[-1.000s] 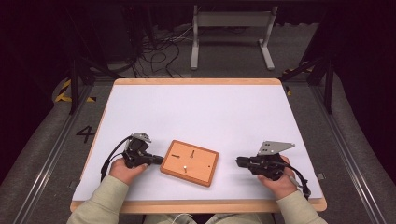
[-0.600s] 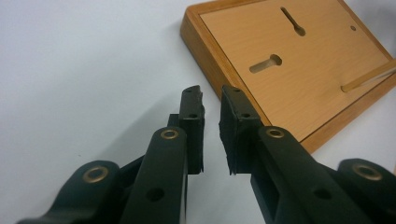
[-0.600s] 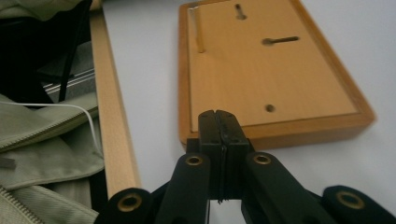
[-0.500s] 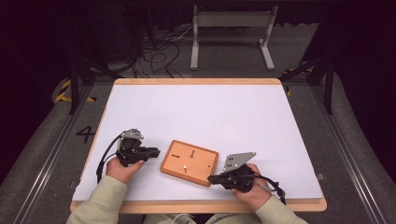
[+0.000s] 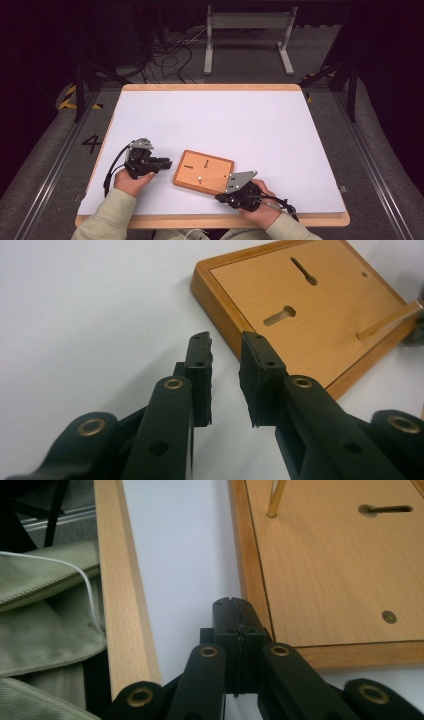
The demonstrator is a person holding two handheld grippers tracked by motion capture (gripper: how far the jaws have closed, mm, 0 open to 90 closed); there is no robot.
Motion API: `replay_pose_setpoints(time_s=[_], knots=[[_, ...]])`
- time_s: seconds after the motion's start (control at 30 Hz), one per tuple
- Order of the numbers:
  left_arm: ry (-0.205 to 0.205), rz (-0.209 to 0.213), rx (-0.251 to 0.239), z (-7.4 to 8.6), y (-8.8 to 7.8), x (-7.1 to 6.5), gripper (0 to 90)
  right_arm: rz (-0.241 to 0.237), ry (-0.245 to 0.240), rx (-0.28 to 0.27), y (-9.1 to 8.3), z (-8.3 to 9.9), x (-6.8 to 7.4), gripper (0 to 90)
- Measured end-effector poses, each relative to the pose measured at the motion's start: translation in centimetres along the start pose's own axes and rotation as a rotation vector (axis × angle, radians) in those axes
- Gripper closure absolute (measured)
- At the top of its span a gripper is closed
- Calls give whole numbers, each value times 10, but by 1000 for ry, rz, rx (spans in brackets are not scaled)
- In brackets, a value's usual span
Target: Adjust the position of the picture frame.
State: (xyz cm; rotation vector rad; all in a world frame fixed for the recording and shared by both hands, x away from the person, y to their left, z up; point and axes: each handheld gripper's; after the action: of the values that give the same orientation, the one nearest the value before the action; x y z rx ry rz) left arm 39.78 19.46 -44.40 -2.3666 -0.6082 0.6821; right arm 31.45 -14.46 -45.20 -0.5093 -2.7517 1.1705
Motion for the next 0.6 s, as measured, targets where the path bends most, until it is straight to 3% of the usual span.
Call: replay_pose_setpoints(time_s=[0.33,0.6], knots=[[0,0,7,0,1,-1,748,88,9,-11,0,2,-14,900],[7,-3,0,0,0,-3,748,140,52,-21,-2,6,-24,900]])
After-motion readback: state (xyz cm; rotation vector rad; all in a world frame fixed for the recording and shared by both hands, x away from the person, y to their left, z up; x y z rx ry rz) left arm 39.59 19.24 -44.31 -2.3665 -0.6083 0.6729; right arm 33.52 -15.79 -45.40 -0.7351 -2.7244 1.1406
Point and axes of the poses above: each handheld gripper's, and its own axes: y roughly forward along the jaws, z roughly out of its underside, x roughly to its left, and after that the axes turned 3 degrees about z, right-handed
